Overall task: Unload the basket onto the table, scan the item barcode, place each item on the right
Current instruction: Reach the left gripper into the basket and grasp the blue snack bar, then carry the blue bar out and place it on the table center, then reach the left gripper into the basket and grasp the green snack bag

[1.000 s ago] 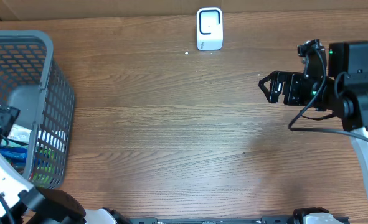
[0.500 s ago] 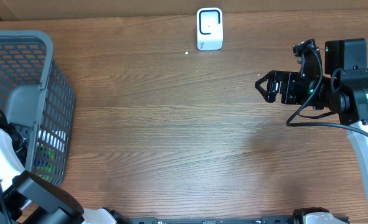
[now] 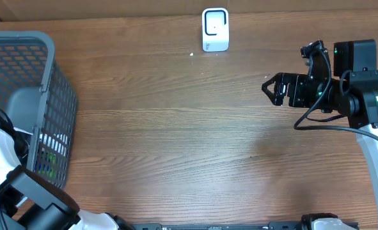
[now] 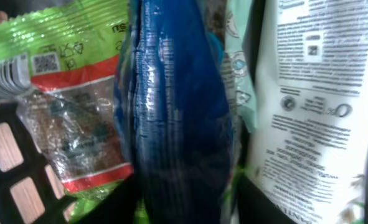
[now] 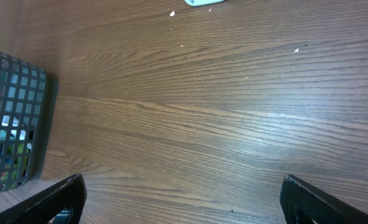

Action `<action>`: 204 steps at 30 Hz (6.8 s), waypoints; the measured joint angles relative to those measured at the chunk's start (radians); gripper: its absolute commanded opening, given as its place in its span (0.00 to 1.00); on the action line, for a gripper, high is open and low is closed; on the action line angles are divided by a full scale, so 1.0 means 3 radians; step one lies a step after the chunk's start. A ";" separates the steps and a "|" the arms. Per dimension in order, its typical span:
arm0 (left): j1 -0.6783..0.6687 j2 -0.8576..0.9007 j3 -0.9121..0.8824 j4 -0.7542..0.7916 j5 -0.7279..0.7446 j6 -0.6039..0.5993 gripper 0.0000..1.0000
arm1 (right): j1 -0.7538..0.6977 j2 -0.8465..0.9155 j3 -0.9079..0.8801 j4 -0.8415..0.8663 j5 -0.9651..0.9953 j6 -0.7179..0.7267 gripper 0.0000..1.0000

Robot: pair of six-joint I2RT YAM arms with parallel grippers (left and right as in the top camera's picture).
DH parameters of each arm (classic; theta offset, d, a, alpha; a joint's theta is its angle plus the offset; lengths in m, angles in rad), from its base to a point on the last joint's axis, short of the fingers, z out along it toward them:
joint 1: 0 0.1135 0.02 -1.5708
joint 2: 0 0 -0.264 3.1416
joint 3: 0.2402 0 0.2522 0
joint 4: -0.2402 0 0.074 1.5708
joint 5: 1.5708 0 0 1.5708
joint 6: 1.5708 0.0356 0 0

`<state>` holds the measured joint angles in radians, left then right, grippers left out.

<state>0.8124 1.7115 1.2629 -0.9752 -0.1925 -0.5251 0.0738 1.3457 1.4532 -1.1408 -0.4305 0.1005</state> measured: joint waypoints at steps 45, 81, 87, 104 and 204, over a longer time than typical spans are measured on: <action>-0.3007 0.0061 0.3049 -0.2098 0.0563 0.0713 0.04 | 0.0000 0.0000 0.0000 -0.0001 0.0006 0.0000 1.00; -0.4117 0.0086 0.0061 -0.0084 -0.0024 0.0009 0.40 | 0.0000 0.0000 0.0000 0.0001 0.0104 -0.0001 1.00; -0.3927 0.0088 0.1583 -0.1031 -0.0025 0.0014 0.42 | -0.0001 0.0000 0.0000 -0.0015 0.0103 0.0001 1.00; -0.1844 -0.0284 0.3946 -0.2364 0.0211 0.0392 0.74 | -0.0001 0.0000 0.0000 -0.0013 0.0103 0.0000 1.00; -0.0228 0.0020 0.1932 -0.0996 0.0880 0.0281 0.04 | 0.0000 0.0025 0.0000 -0.0015 0.0103 0.0000 1.00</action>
<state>0.7441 1.7176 1.8423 -1.2739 0.0715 -0.4408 0.0738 1.3533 1.4532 -1.1454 -0.3996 0.1005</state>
